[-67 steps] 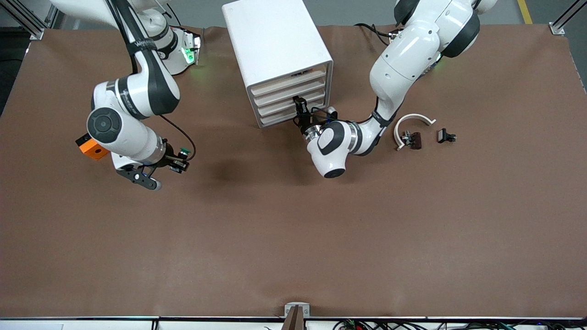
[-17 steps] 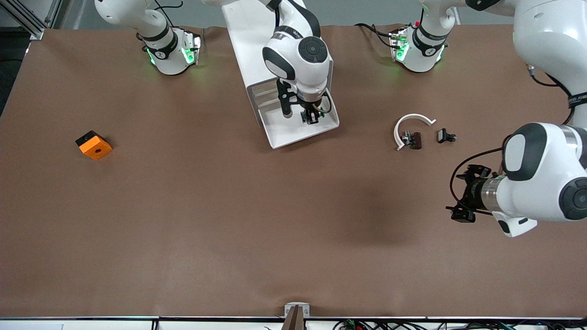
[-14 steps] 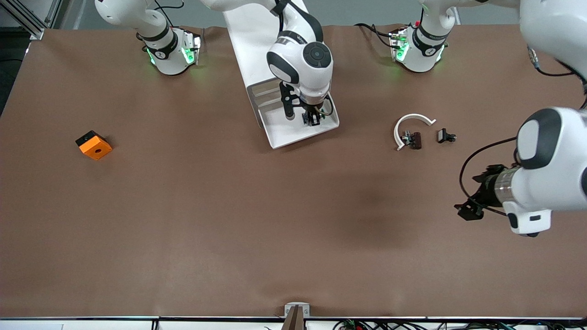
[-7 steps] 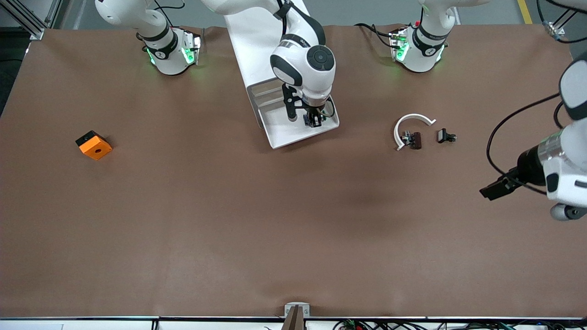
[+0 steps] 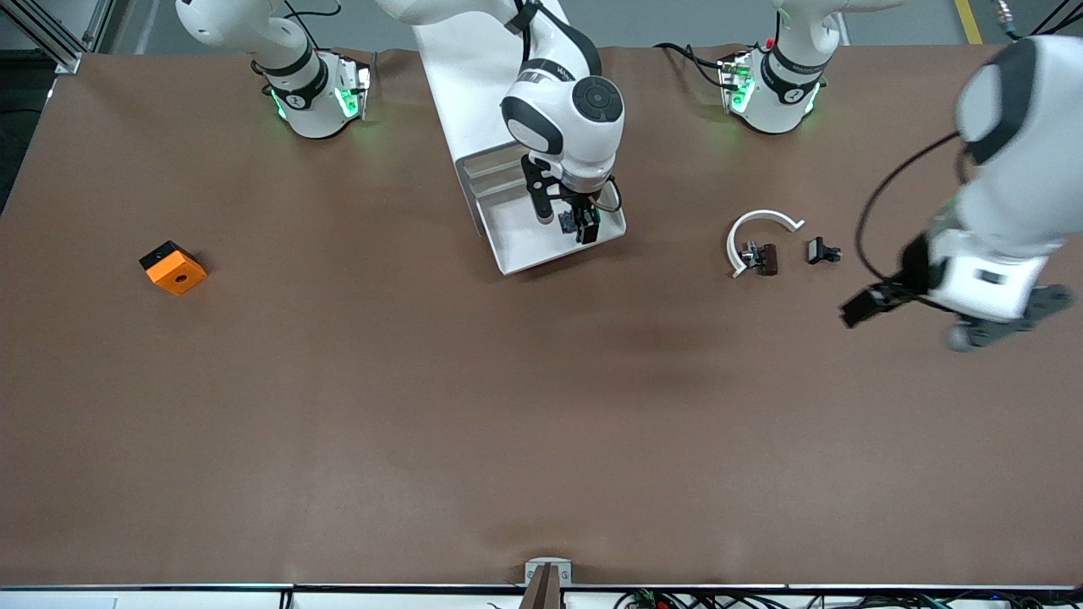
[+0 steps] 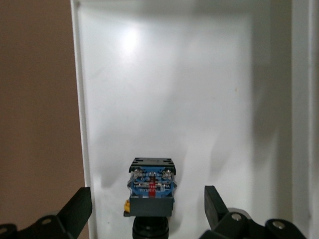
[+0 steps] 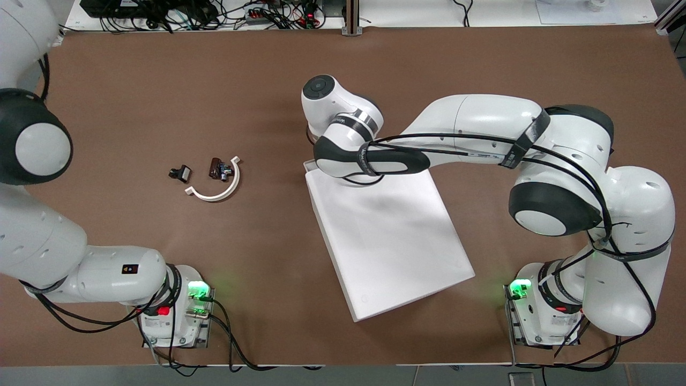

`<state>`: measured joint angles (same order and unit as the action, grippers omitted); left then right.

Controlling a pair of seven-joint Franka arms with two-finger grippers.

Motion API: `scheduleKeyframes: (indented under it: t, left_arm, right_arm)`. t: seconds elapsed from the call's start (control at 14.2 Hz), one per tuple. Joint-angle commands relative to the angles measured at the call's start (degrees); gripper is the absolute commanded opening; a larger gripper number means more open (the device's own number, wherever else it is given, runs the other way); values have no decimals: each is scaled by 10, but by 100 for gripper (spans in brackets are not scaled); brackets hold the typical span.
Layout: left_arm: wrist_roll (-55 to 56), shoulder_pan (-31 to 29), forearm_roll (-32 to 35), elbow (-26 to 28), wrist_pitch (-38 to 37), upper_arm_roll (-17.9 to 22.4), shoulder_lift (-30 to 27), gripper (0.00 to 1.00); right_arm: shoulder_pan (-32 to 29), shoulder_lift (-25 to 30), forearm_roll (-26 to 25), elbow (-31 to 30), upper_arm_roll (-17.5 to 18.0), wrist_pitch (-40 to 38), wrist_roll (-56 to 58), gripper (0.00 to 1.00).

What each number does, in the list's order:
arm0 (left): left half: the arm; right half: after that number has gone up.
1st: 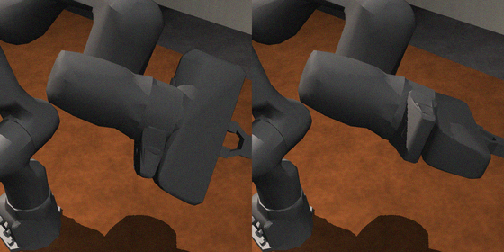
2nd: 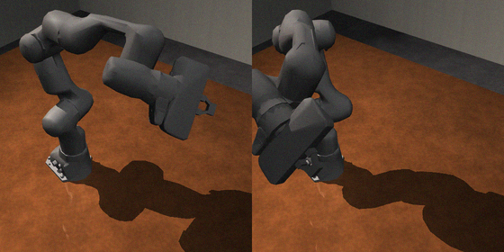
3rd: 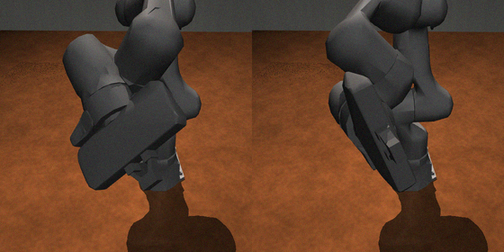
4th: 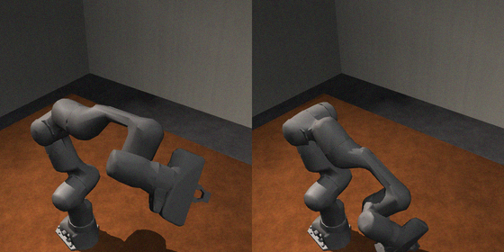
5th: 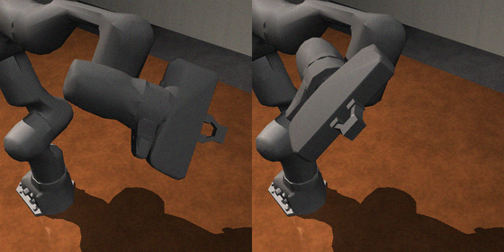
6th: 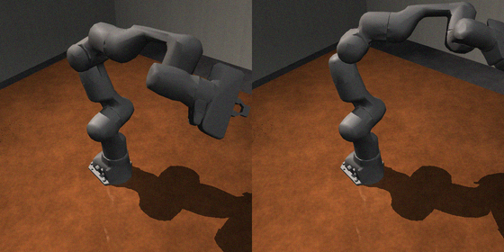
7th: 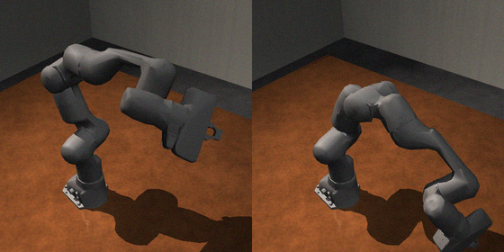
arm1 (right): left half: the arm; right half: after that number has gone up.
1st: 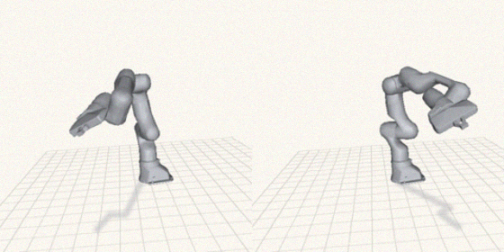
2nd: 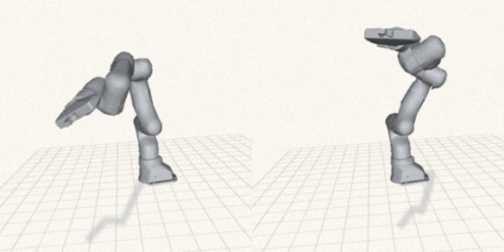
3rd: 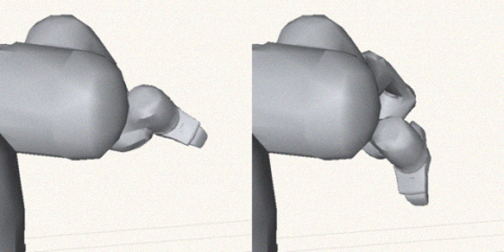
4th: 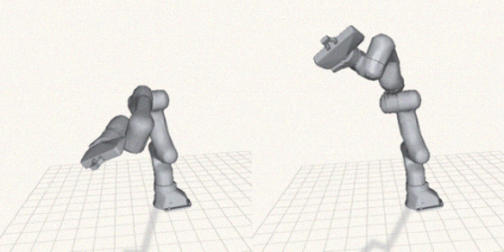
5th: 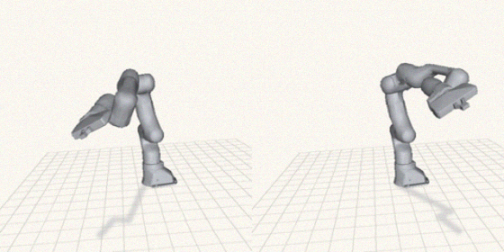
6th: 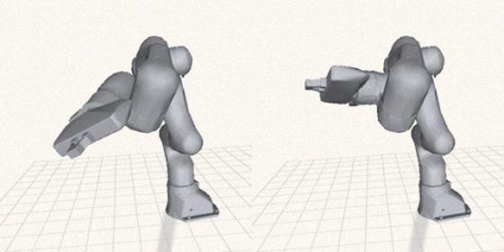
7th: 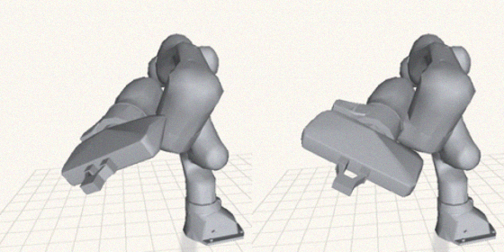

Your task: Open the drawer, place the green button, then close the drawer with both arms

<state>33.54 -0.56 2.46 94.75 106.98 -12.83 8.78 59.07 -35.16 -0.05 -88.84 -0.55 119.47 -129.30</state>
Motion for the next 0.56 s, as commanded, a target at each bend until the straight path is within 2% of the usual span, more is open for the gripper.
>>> scheduleKeyframes:
  t: [0.0,0.14,0.28,0.49]
  left_arm:
    - [-6,-1,0,75,39,-34,-20,100]
    - [1,2,-6,124,93,-65,-7,100]
    - [4,2,-35,169,160,-90,16,100]
    - [7,11,-51,163,172,-118,77,100]
  right_arm:
    - [-8,-10,-1,54,-1,-76,150,100]
    - [-11,-7,0,77,-1,-128,276,100]
    - [-18,-7,-1,87,-2,-135,319,100]
    - [-32,-4,-1,90,-2,-136,469,100]
